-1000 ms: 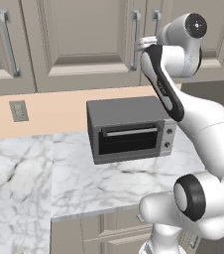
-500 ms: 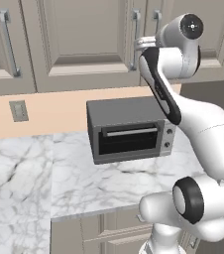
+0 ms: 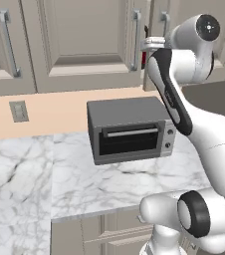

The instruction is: Open the cabinet, pick the kettle from the cabinet, and place it in the sink.

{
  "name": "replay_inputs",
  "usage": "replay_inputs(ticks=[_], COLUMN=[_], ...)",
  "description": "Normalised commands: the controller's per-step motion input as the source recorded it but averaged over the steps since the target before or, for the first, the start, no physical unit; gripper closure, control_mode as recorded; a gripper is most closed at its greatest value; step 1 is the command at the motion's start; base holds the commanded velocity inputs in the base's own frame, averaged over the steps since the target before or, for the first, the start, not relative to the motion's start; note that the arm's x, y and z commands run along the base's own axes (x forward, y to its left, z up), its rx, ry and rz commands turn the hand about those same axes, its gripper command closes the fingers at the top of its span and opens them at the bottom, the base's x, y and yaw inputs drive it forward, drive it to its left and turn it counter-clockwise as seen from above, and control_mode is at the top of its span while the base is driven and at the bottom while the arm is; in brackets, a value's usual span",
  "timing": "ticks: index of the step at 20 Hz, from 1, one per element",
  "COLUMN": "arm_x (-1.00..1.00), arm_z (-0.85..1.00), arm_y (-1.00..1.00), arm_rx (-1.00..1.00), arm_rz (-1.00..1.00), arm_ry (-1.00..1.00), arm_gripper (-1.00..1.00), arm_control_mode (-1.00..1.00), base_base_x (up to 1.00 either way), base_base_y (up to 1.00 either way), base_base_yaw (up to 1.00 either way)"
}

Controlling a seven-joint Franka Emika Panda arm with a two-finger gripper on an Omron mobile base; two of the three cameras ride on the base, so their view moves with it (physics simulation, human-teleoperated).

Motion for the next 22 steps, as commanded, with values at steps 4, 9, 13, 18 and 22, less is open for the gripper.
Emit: replay_inputs(ticks=[4, 9, 13, 18, 22], arm_x=[-0.63, -0.69, -0.67, -0.63, -0.61], arm_z=[0.0, 0.0, 0.0, 0.0, 0.0], arm_y=[-0.26, -0.38, -0.48, -0.54, -0.58], arm_rx=[0.04, 0.04, 0.03, 0.03, 0.05], arm_rz=[0.02, 0.08, 0.13, 0.11, 0.08], arm_ry=[0.01, 0.0, 0.0, 0.0, 0.0], arm_gripper=[1.0, 1.0, 1.0, 1.0, 1.0], arm_control_mode=[-1.0, -1.0, -1.0, -1.0, -1.0], base_base_x=[0.0, 0.0, 0.0, 0.0, 0.0], base_base_y=[0.0, 0.0, 0.0, 0.0, 0.0], base_base_yaw=[0.0, 0.0, 0.0, 0.0, 0.0])
